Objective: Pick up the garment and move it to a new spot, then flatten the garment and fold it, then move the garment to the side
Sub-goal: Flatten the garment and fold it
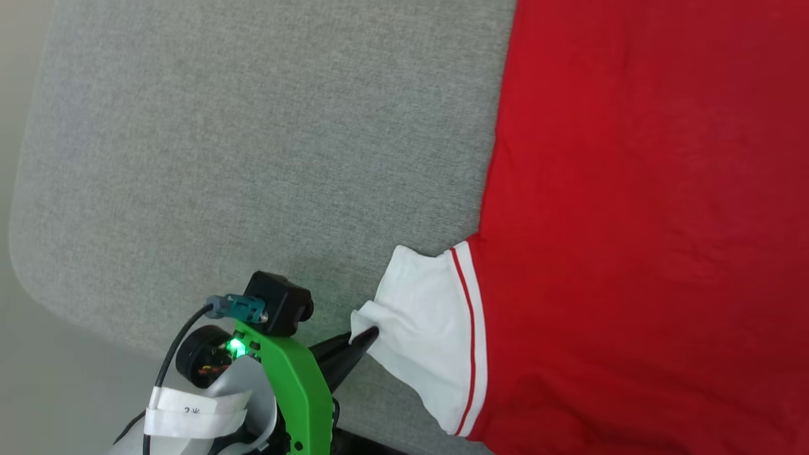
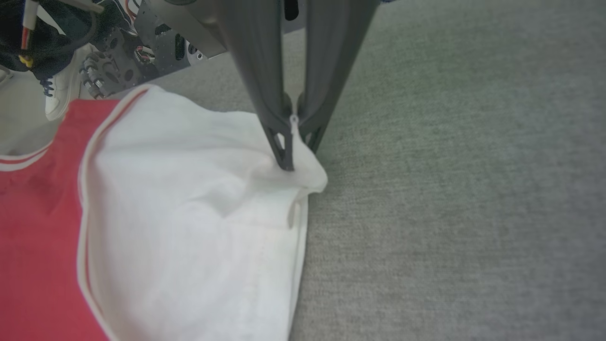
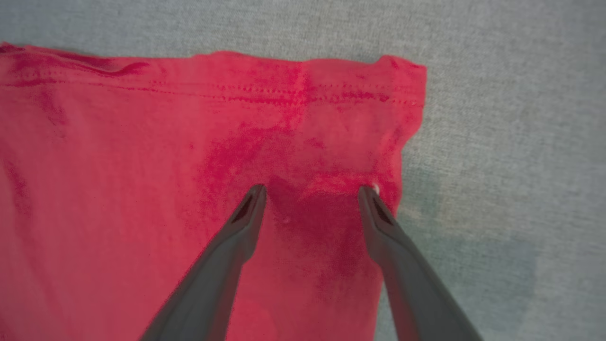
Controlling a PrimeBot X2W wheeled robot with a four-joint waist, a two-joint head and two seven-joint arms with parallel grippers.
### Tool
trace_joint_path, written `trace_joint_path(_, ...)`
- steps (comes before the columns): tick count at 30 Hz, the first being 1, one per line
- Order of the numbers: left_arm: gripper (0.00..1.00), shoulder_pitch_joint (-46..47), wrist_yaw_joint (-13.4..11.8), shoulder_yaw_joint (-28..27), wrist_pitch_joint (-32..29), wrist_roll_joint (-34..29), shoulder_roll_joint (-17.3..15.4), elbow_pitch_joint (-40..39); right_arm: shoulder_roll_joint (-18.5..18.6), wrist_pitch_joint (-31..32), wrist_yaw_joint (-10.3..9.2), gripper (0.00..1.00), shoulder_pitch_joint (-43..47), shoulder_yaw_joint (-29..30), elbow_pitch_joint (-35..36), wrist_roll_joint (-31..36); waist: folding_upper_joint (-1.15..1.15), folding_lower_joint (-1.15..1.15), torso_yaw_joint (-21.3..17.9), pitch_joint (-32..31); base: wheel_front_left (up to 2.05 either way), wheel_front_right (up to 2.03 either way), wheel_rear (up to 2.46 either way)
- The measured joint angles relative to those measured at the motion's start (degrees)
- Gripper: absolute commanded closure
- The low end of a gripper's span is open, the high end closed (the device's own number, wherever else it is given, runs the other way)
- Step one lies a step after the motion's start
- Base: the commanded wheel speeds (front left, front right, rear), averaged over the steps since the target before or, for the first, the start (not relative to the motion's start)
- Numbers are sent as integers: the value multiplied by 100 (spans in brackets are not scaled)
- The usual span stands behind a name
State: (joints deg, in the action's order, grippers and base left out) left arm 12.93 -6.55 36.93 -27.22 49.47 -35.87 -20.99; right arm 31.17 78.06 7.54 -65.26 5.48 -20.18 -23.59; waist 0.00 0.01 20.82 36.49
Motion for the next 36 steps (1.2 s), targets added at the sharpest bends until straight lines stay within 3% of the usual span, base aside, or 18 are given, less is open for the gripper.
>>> trace_joint_path(10, 100, 119, 88, 0, 145, -7, 167, 65, 198, -19, 0, 0, -349, -246, -248, 177, 0, -1, 337, 375, 0, 0, 0)
trace_joint_path(11, 100, 123, 104, -1, 146, -7, 171, 75, 208, -8, 0, 24, -347, -263, -253, 175, 0, -1, 353, 390, 0, 0, 0)
trace_joint_path(12, 100, 126, 115, -1, 149, -7, 172, 88, 211, 19, 0, 75, -346, -283, -253, 165, 0, -1, 362, 398, 0, 0, 0)
trace_joint_path(13, 100, 127, 127, -1, 155, -7, 172, 98, 213, 32, 0, 100, -346, -297, -250, 157, 0, -1, 362, 397, 0, 0, 0)
trace_joint_path(27, 100, 137, 124, -30, 194, -3, 165, 263, 227, -12, 1, 100, 217, -193, -191, 14, 0, 0, 205, 88, 0, 0, 0)
trace_joint_path(36, 100, 119, -60, -47, 152, -22, 43, 365, 179, -257, 1, 100, 1350, -100, -100, -145, 0, -1, -72, -484, 0, 0, 0)
